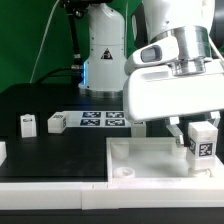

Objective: Assemble one leg

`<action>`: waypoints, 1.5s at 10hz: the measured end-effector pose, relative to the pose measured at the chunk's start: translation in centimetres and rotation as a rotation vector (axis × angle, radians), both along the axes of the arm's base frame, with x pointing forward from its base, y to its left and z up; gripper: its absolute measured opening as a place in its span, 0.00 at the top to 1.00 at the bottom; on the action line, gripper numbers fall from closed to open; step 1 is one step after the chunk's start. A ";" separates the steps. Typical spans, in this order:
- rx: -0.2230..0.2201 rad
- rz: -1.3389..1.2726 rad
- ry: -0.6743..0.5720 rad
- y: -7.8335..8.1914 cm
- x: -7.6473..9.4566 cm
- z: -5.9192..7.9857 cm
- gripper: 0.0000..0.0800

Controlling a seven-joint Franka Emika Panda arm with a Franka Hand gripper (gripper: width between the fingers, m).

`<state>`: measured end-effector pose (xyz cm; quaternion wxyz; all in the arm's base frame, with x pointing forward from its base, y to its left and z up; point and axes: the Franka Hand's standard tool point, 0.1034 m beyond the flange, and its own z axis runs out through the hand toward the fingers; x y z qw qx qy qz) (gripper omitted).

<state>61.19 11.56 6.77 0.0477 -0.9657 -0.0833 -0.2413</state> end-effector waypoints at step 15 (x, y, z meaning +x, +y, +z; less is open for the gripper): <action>0.018 0.010 0.080 -1.0 1.0 1.5 0.19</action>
Offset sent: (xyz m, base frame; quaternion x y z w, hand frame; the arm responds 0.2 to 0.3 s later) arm -0.0125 0.0078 -0.0106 0.0451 -0.0183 0.0372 0.9981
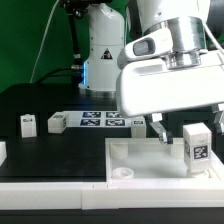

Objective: Assemble one leg

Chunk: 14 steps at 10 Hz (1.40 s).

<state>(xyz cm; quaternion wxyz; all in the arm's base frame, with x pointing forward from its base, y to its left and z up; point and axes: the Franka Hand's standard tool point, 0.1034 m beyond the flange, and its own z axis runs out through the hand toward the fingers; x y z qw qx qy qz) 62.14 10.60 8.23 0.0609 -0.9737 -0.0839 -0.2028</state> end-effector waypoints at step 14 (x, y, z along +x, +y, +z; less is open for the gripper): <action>0.011 0.042 0.337 0.2 1.0 0.2 0.53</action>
Offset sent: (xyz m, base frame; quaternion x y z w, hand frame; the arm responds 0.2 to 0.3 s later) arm 0.0043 -0.0088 -0.0043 0.0175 -0.1800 -0.0175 0.9833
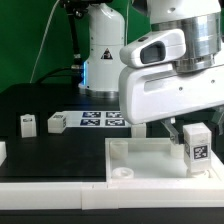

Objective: Assemble one leg

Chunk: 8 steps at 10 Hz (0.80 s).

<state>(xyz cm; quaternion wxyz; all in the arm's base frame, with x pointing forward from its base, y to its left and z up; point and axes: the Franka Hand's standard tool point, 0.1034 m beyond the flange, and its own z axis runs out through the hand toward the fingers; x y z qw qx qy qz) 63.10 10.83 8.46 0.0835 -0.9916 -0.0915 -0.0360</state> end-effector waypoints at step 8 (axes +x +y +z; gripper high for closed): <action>0.048 -0.586 0.054 0.0 -0.2 -0.2 0.64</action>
Offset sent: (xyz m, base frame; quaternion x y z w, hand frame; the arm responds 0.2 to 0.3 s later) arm 0.0000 0.0000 0.0000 0.0000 0.0000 0.0000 1.0000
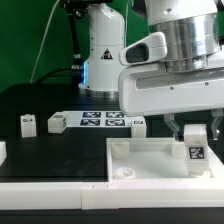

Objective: Assemble one leg

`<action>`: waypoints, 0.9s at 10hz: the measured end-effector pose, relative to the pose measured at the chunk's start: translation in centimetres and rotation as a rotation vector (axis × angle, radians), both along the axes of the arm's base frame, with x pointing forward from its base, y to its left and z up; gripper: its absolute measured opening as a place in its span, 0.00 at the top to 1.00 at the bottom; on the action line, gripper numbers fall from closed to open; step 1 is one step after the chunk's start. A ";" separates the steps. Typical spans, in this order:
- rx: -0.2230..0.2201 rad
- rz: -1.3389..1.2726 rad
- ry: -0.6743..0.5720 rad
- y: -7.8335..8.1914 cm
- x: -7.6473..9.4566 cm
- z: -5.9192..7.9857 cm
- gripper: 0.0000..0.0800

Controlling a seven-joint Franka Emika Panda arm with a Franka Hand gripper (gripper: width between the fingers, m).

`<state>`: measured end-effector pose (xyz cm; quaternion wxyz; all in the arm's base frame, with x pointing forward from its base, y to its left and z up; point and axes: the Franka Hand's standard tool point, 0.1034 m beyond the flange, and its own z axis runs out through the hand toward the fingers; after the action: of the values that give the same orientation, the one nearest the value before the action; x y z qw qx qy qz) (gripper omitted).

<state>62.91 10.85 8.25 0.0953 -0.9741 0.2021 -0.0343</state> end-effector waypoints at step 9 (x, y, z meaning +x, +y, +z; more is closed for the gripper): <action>0.056 -0.913 0.166 0.9 -0.5 0.0 0.63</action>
Offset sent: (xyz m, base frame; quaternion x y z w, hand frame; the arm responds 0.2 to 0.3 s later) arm 0.0031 0.0199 -0.0048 -0.0226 -0.0069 0.3410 0.9398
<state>62.38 11.80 8.30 0.0802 -0.7819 0.6181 0.0106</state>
